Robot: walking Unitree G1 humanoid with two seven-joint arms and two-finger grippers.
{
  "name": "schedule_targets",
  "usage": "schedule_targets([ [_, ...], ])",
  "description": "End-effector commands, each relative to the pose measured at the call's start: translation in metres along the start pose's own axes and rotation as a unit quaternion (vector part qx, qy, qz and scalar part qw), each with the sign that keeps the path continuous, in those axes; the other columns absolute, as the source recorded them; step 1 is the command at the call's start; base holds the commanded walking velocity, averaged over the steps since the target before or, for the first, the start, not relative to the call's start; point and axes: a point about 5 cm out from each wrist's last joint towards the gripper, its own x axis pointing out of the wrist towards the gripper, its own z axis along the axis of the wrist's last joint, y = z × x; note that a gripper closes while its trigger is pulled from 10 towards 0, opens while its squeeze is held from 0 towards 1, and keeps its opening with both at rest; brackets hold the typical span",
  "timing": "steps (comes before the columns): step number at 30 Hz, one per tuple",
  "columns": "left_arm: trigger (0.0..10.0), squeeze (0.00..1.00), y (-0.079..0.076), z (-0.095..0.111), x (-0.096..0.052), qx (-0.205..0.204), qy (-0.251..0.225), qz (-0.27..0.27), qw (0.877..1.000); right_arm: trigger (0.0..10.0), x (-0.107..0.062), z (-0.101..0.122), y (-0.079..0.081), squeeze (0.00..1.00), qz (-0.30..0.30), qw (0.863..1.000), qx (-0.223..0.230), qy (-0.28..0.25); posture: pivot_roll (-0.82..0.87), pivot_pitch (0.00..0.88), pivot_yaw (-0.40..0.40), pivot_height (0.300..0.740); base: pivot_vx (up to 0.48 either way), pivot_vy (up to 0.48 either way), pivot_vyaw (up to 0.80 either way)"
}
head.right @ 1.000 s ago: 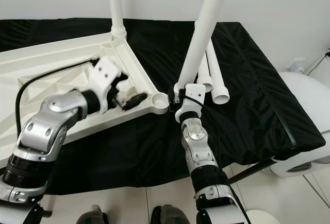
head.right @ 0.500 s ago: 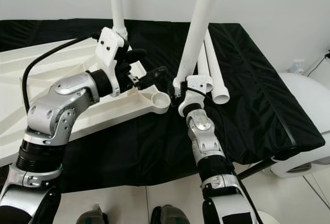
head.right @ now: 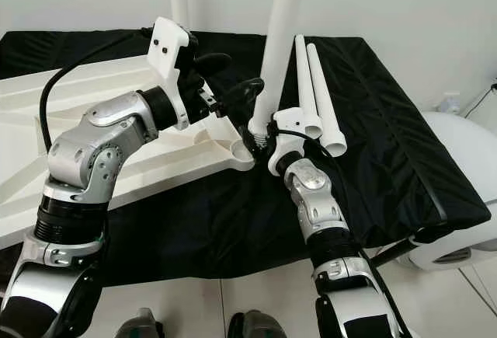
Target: Building children table
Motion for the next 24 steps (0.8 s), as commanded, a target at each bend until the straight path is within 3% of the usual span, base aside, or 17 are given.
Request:
schedule_targets([
  [1, 10.0, 0.00, 0.001, 0.007, 0.003, -0.009, -0.007, -0.004, 1.000, 10.0, -0.002, 0.003, 0.000, 0.00, 0.020, 1.000, -0.003, -0.001, 0.04, 0.000, -0.046, 0.740, 0.000, 0.000, 0.00],
  [13, 10.0, 0.00, -0.002, 0.022, 0.012, -0.026, -0.019, -0.046, 0.998, 10.0, -0.010, 0.002, 0.006, 0.00, 0.113, 0.993, -0.025, 0.023, 0.04, 0.000, -0.047, 0.740, 0.000, 0.000, 0.00],
  [24, 10.0, 0.00, -0.006, 0.027, 0.023, -0.034, 0.004, -0.068, 0.997, 10.0, -0.011, 0.004, 0.005, 0.00, 0.143, 0.988, -0.041, 0.035, 0.04, 0.000, -0.049, 0.740, 0.000, 0.000, 0.00],
])
